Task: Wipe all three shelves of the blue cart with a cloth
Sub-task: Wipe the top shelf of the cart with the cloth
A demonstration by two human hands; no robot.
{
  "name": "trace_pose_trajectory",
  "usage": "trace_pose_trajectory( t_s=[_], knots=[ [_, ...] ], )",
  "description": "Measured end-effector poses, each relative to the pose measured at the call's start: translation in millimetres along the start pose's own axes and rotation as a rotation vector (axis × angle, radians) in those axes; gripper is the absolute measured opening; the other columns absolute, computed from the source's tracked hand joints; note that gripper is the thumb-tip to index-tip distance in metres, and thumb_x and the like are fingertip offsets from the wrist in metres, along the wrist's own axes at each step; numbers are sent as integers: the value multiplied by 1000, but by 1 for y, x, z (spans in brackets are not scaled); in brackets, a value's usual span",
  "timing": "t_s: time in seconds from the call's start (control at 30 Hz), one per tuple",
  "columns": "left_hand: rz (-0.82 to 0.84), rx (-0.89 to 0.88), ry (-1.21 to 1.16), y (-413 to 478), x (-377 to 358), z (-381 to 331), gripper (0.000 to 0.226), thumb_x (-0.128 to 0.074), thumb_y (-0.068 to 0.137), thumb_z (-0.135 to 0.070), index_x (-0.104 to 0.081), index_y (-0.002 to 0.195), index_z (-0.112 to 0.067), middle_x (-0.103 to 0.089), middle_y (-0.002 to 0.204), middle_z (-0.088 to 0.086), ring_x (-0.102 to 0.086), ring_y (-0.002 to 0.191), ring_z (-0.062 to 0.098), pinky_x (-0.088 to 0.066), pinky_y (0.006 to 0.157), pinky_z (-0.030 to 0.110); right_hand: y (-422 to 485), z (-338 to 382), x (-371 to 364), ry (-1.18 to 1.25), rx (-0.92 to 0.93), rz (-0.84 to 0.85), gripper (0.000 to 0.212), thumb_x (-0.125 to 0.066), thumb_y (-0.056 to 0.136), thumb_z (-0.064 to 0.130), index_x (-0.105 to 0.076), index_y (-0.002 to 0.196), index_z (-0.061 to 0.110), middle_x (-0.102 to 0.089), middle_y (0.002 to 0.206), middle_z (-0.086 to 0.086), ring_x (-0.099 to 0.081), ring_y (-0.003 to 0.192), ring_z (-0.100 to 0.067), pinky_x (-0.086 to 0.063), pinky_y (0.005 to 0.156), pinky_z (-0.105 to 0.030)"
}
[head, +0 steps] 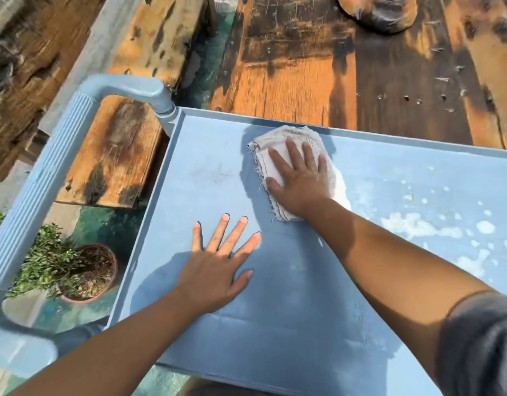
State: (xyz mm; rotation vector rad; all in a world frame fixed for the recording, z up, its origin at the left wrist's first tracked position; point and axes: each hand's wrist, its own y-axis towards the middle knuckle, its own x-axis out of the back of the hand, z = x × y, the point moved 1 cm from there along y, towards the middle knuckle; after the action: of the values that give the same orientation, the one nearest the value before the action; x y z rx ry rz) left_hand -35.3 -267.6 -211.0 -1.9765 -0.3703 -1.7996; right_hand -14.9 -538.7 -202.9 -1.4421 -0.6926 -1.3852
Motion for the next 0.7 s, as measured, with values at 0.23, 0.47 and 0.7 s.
trace_pose_trajectory(
  t_s=[0.23,0.47,0.7],
  knots=[
    [19,-19,-2,1,4,0,68,-32,94,-63,-13,155,-40,-9,167,-1,-5,153,29,-12,112,71,4,-28,11,-24,125,-149,75,-25,90,77,-22,156,42,-11,169,1,-14,152,-31,-9,121,-57],
    [-3,-24,-47,-1,7,-2,67,-35,95,-60,-18,155,-38,-11,166,0,-8,153,28,-12,113,69,-25,-18,-10,47,-176,-151,79,-15,90,74,-7,160,37,6,169,-11,6,155,-35,2,122,-60],
    [35,-10,-73,1,4,-2,63,-28,97,-57,-8,155,-41,-2,167,-4,-1,153,27,-8,114,70,-122,-4,-38,37,-273,-167,78,-16,93,71,-5,161,34,0,169,-14,6,155,-37,1,122,-59]
  ],
)
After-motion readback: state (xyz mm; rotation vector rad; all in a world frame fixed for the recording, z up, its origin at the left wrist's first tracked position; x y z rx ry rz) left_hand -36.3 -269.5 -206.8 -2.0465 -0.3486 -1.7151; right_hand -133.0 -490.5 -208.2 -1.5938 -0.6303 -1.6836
